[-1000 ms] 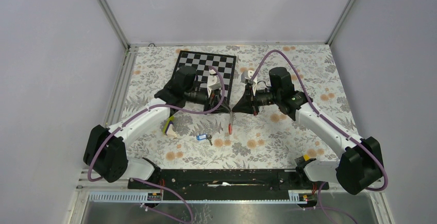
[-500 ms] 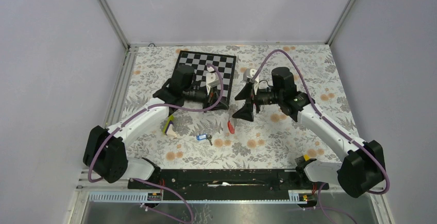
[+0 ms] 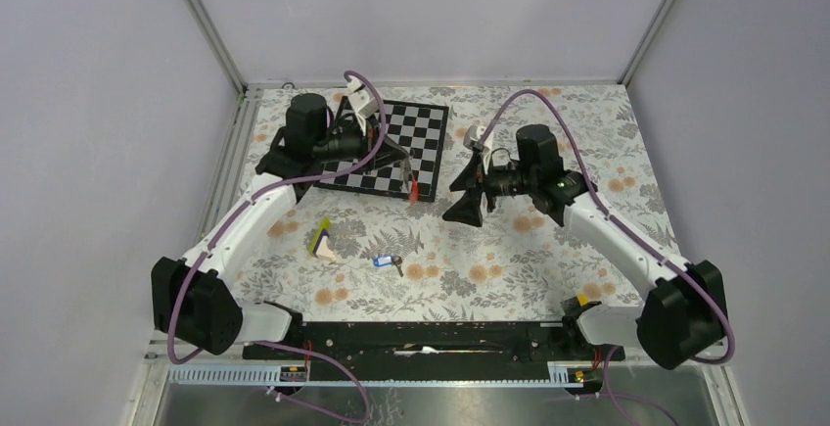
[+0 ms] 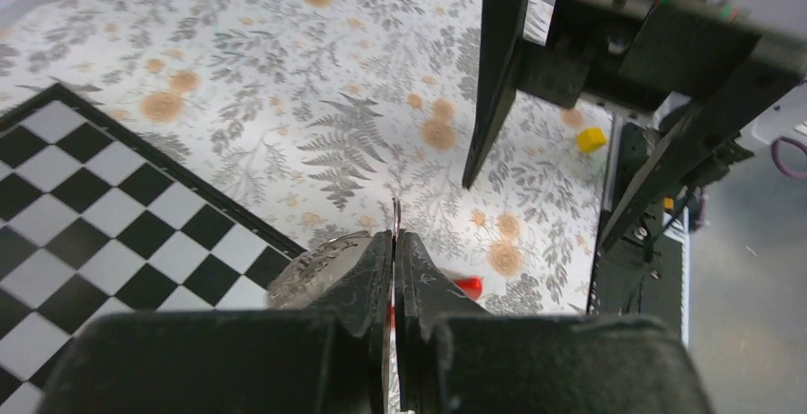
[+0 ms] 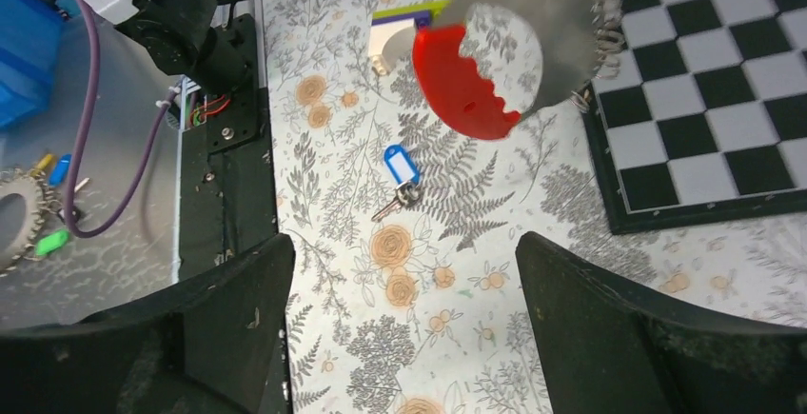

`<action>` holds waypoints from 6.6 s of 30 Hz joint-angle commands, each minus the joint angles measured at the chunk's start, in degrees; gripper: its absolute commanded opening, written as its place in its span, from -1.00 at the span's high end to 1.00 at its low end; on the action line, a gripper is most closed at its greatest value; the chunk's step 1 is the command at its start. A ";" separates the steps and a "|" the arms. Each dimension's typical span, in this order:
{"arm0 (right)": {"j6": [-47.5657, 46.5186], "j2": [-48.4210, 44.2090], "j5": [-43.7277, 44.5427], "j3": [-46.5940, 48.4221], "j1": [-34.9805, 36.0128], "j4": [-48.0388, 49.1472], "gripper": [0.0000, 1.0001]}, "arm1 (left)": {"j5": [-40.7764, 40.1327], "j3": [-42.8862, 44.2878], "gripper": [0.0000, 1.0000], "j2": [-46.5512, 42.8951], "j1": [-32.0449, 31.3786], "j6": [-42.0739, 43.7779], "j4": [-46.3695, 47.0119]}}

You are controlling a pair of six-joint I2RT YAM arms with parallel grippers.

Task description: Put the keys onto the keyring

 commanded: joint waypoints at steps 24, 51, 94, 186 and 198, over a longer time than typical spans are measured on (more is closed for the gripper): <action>-1.31 35.17 25.61 18.43 24.82 -4.31 -0.32 | -21.81 5.88 1.00 -1.26 4.99 -4.86 2.93; 3.81 45.62 22.17 23.29 25.07 -9.52 0.15 | -21.46 4.45 1.00 -0.70 5.00 -6.08 4.06; -6.38 27.79 14.78 17.34 19.11 -14.52 1.00 | -14.48 1.78 1.00 -2.05 4.98 3.20 4.76; 5.94 16.26 -20.32 2.96 7.03 3.90 1.00 | 8.90 -1.65 1.00 -1.65 -12.27 76.36 -38.61; 3.35 17.93 -19.01 4.84 8.06 0.27 1.00 | 8.93 -1.97 1.00 -1.70 -12.35 76.53 -38.57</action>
